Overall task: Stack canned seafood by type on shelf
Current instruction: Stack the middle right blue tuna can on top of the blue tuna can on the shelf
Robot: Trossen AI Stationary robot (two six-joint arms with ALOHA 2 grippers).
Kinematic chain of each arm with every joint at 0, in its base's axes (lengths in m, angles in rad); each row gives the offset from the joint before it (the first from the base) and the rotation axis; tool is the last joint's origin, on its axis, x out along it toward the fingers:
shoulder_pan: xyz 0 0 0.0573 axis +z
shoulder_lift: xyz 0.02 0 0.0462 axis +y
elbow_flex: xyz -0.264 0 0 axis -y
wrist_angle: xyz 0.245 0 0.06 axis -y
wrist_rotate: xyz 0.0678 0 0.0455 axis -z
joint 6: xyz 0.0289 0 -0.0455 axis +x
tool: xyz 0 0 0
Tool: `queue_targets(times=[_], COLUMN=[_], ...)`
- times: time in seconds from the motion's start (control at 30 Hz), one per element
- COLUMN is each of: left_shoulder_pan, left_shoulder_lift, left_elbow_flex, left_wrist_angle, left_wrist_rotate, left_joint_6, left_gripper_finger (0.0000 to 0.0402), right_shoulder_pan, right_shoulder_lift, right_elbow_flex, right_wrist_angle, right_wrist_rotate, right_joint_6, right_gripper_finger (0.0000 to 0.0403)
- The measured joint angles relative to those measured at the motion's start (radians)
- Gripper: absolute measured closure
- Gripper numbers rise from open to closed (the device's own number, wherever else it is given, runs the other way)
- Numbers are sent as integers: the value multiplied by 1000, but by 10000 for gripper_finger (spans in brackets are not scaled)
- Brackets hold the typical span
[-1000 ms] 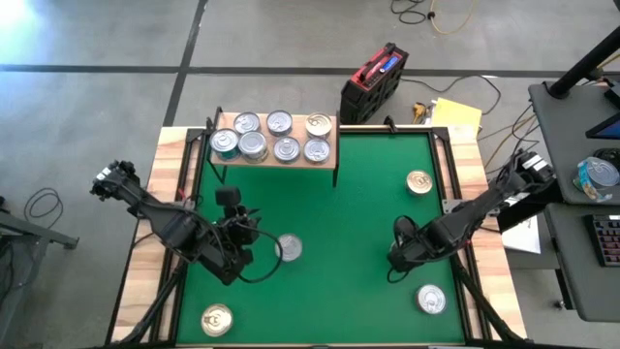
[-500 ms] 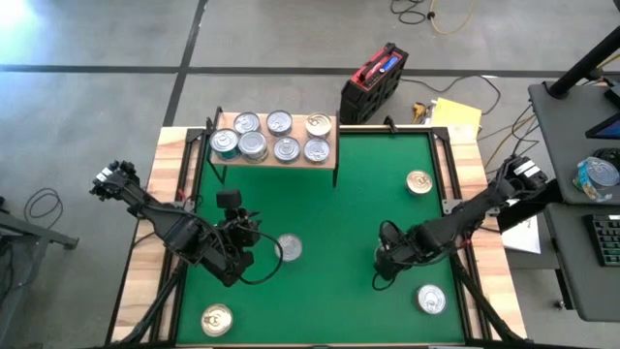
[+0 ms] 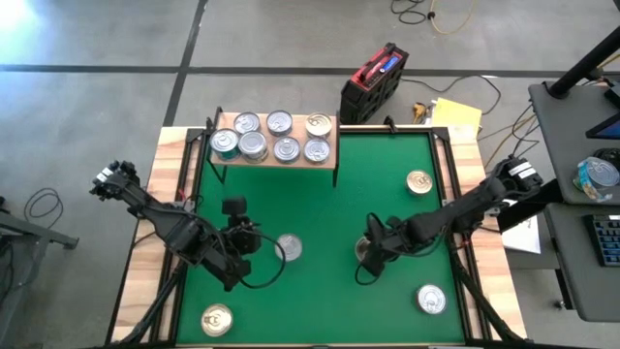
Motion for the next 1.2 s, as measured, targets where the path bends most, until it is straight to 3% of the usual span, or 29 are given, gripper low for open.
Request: queue_targets(times=[0.2, 0.37, 0.63, 0.73, 1.2], left_shoulder_pan=[-4, -3, 8, 9, 12], left_shoulder_lift=[0, 0, 0, 0, 52], left_elbow_flex=[-76, -165, -376, -432, -460], left_wrist_angle=[186, 368, 915, 1024, 1110], left_wrist_rotate=[39, 38, 12, 11, 8], left_joint_6=[90, 133, 335, 366, 306], left_gripper_finger=[318, 318, 318, 318, 318], right_shoulder_pan=[-10, -2, 4, 15, 137], right_shoulder_lift=[-8, -13, -19, -19, -130], right_elbow_flex=[37, 127, 257, 257, 4], right_wrist_angle=[25, 4, -272, -380, -331], right_wrist_rotate=[94, 98, 28, 31, 83], right_joint_6=[-90, -124, -84, -13, 351], right_gripper_finger=[394, 394, 394, 394, 394])
